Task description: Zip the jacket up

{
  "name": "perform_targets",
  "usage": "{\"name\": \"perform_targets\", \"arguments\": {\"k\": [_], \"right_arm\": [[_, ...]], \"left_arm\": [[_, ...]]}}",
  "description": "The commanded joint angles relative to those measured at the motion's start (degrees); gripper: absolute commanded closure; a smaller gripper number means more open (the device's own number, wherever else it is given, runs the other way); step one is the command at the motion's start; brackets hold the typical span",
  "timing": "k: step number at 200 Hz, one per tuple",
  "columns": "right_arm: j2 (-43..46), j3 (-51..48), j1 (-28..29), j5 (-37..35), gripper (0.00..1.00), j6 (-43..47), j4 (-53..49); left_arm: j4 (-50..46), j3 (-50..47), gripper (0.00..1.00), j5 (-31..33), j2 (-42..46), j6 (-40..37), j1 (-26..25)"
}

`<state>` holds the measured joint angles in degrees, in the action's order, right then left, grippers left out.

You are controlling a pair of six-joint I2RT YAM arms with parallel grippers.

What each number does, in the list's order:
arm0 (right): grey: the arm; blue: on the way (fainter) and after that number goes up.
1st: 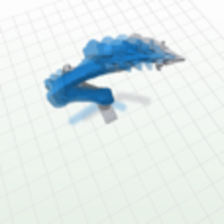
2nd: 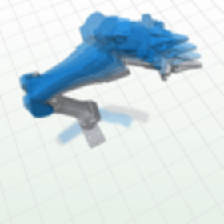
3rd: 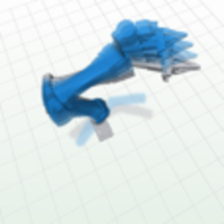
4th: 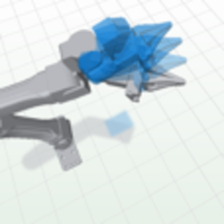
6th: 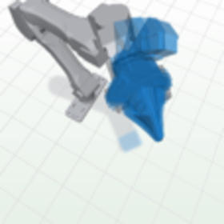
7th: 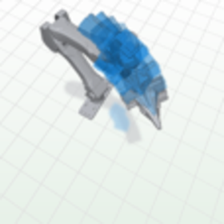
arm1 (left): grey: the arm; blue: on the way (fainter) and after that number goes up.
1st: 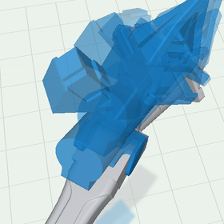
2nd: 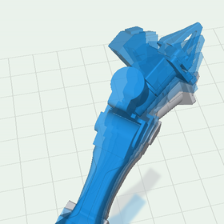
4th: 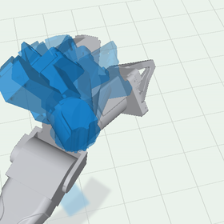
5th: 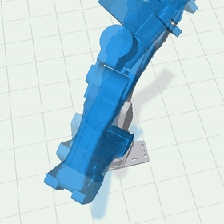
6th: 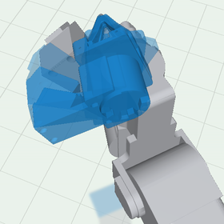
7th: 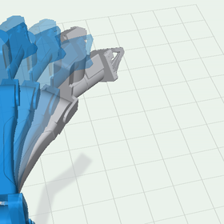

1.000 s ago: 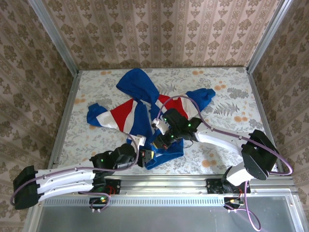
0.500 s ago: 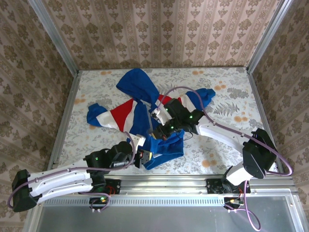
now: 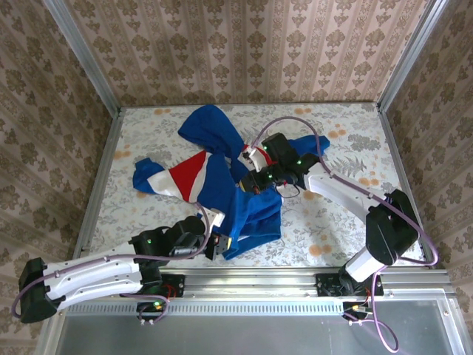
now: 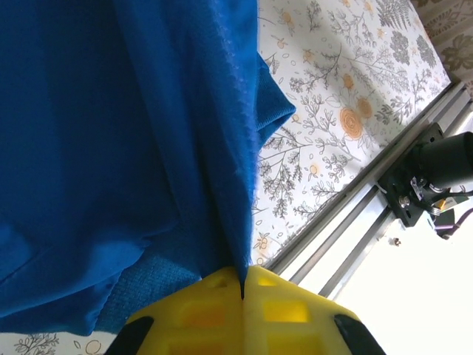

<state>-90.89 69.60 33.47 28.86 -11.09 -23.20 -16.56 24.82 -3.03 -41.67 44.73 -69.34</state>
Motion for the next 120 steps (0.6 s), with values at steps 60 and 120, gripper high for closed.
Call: {"name": "perform_targets", "arguments": {"k": [60, 120], "right_arm": [[-7.13, 13.87, -8.90, -6.19, 1.00, 3.02, 4.96], [-16.08, 24.05, -13.92, -3.74, 1.00, 2.57, 6.67]], "left_arm": [[-7.26, 1.11, 1.00, -8.22, 0.01, -1.14, -1.24], [-6.05, -0.84, 1.00, -8.75, 1.45, 0.12, -1.24]]}}
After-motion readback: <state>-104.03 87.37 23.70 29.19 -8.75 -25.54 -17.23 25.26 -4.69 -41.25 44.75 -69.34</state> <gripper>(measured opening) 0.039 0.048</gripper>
